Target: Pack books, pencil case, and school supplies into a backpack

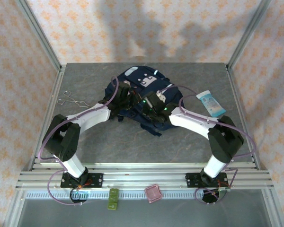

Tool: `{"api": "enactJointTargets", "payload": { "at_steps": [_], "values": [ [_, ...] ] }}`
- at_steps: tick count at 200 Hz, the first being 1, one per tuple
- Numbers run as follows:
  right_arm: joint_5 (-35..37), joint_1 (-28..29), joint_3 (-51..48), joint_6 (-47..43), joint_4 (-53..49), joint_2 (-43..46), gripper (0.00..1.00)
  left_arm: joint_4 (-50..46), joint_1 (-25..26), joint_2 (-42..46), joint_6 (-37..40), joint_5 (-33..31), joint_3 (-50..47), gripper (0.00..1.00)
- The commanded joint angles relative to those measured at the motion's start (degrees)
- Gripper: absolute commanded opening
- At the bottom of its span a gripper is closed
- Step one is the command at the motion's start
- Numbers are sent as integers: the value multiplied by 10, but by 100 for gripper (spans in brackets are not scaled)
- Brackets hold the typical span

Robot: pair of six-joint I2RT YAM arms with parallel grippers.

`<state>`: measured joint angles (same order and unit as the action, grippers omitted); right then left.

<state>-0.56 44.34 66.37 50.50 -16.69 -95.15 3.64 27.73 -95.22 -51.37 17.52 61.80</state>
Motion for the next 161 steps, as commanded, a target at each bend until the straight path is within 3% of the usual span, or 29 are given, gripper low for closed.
{"api": "enactJointTargets", "payload": {
  "at_steps": [1,39,68,94,123,161],
  "values": [
    [41,-4,-28,-15,6,15,10,57,7,44,-5,36,22,0],
    [40,3,-34,-46,-27,28,18,55,3,36,0,34,26,0],
    [28,4,-36,-59,-34,18,19,54,3,32,0,34,29,0],
    [34,15,-22,-70,-53,9,28,51,3,30,1,33,29,0],
    [60,29,1,-65,-89,-3,26,53,2,29,0,33,26,0],
    [62,32,-10,-55,-88,-2,12,54,1,28,0,34,26,0]
  ]
}}
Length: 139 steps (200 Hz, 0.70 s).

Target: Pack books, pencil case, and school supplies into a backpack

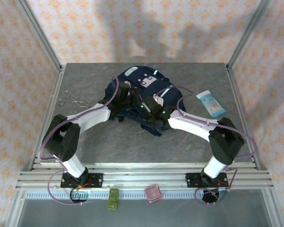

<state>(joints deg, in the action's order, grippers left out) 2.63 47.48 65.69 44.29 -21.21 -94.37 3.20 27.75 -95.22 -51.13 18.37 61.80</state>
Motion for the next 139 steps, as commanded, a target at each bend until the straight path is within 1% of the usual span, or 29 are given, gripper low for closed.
{"api": "enactJointTargets", "payload": {
  "at_steps": [1,17,24,32,63,104,139],
  "values": [
    [30,1,-3,7,-43,-10,12,59,0,28,-1,26,27,0],
    [29,1,-4,9,-44,-13,11,59,0,29,-2,27,26,0],
    [33,1,-5,9,-44,-14,7,60,-1,30,-1,27,25,0],
    [37,1,-5,7,-46,-13,0,59,-2,31,0,26,25,0],
    [45,1,-4,-2,-57,-8,0,63,-10,41,0,22,12,0],
    [88,0,-32,-10,-106,22,0,56,-21,49,10,13,1,0],
    [132,-27,-80,-8,-140,72,0,42,-28,51,25,5,-5,0]
  ]
}}
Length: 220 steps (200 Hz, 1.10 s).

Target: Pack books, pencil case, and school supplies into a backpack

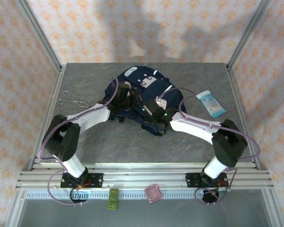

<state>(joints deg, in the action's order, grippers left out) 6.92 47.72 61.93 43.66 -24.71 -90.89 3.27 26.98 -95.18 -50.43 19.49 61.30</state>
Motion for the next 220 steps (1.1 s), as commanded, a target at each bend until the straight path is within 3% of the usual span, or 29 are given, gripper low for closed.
{"api": "enactJointTargets", "payload": {
  "at_steps": [1,48,101,143,178,196,220],
  "values": [
    [90,-31,-44,-2,-105,39,0,41,-21,50,18,-5,-1,0],
    [142,-67,-66,-74,-66,95,0,35,-27,50,32,-11,-9,0],
    [42,-33,-64,-209,25,104,0,13,-35,19,87,-24,35,0],
    [-23,29,-32,-230,57,47,0,-12,-48,-36,148,-39,116,0],
    [-77,43,3,-211,125,0,0,-24,-63,-60,165,-40,164,0],
    [-72,42,19,-200,151,-19,0,-30,-64,-43,163,-35,149,27],
    [-67,41,33,-190,167,-35,0,-11,-63,20,142,-42,63,47]
  ]
}}
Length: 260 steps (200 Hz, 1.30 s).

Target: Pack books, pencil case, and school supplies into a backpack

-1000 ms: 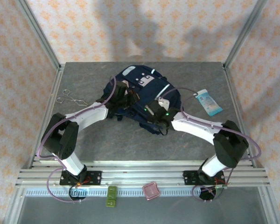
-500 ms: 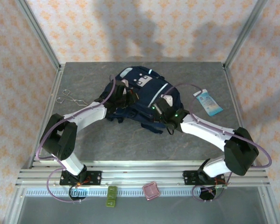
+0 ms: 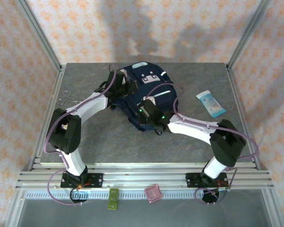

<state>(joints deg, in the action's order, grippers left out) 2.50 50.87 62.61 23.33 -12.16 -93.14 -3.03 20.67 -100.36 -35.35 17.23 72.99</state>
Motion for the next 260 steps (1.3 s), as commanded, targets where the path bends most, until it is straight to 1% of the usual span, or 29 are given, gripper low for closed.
{"api": "enactJointTargets", "payload": {
  "at_steps": [1,13,29,50,61,65,85,113,121,132,143,151,163,174,218,237,260],
  "values": [
    [-23,10,26,13,42,-12,0,52,0,74,-10,-20,-58,47],
    [-25,7,27,15,45,-15,0,69,0,111,-26,-22,-111,50],
    [-33,2,26,17,51,-18,0,69,3,147,-43,-26,-161,50],
    [-37,1,22,19,57,-18,0,66,16,167,-68,-21,-201,51],
    [-37,0,22,20,58,-19,0,77,27,173,-81,-21,-217,53],
    [-37,0,22,20,59,-19,0,82,31,175,-88,-23,-222,54],
    [-39,-1,23,21,61,-22,0,101,52,168,-103,-31,-230,54],
    [-39,0,27,19,56,-23,0,110,62,132,-111,-26,-218,54],
    [-36,0,26,18,55,-23,0,110,65,121,-108,-31,-211,51],
    [-30,0,27,17,50,-21,0,111,66,107,-105,-34,-203,39],
    [-26,0,26,16,46,-20,0,110,66,96,-103,-35,-195,32],
    [-22,0,25,15,42,-19,0,109,66,89,-99,-36,-190,21],
    [-13,-3,23,14,32,-18,0,106,64,81,-98,-34,-185,9],
    [-4,-7,20,13,23,-15,0,101,61,77,-94,-33,-181,0],
    [21,-41,-16,4,-10,10,0,92,42,90,-80,-33,-184,0],
    [44,-64,-32,0,-28,22,0,86,34,96,-74,-33,-185,0],
    [52,-96,-55,-2,-24,43,0,84,26,101,-69,-31,-185,0]
  ]
}}
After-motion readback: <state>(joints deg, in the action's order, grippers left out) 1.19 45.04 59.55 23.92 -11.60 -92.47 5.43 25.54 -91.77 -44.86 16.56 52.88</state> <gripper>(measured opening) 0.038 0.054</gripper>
